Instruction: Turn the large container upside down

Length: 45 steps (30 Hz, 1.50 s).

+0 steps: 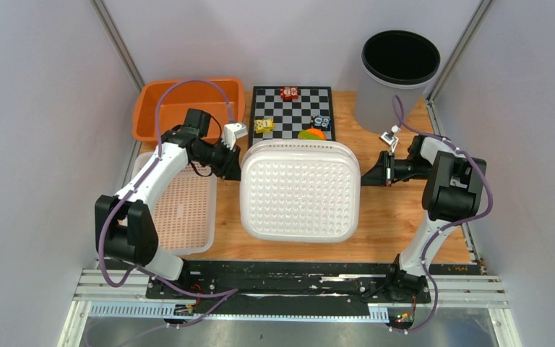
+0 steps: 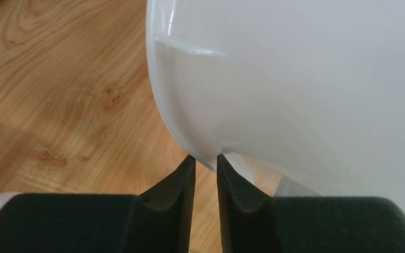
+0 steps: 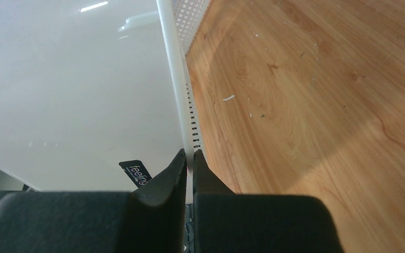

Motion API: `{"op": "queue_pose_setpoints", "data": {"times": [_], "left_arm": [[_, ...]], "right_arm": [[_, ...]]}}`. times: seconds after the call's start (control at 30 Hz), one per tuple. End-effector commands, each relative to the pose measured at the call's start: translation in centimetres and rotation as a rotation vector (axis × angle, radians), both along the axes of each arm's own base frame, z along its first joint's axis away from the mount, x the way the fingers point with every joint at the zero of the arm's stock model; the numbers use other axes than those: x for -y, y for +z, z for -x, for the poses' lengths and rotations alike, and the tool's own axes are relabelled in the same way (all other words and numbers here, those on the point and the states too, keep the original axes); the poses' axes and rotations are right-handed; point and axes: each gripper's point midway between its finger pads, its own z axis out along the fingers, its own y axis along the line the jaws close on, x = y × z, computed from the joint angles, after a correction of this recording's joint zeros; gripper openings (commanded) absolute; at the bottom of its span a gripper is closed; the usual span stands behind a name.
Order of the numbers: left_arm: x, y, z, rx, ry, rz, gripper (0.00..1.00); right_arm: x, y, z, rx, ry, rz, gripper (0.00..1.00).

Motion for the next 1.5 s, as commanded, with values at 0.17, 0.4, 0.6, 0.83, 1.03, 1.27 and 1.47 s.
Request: {"op": "queue_pose_setpoints", "data": {"times": [0.17, 0.4, 0.6, 0.83, 1.03, 1.27, 1.47], "left_arm": [[0.5, -0.6, 0.0, -0.010, -0.003, 0.013, 0.31], [-0.1, -2.3, -0.3, -0.034, 0.022, -0.031, 0.43], [-0.2, -2.1, -0.7, -0.016, 0.037, -0.041, 0.56], [-0.6, -1.2, -1.0, 0.032, 0.054, -0.051, 0.75], [-0.9, -0.1, -1.3, 0.084, 0.076, -0.060, 0.91], [-1.3, 1.4, -1.5, 0.149, 0.091, -0.061, 1.00], [-1.3, 1.8, -1.3, 0.167, 0.088, -0.056, 1.00]], "right_arm": [[0.0, 2.2, 0.4, -0.072, -0.042, -0.040, 0.02], [0.9, -1.0, 0.5, -0.092, -0.062, 0.140, 0.02], [1.6, -2.5, 0.3, -0.137, -0.102, 0.230, 0.02], [2.2, -4.2, -0.1, -0.230, -0.112, 0.247, 0.02], [2.8, -4.9, -0.4, -0.261, -0.124, 0.273, 0.03], [3.7, -5.9, -1.2, -0.288, -0.136, 0.302, 0.03], [4.7, -7.1, -2.0, -0.319, -0.145, 0.337, 0.04]]}}
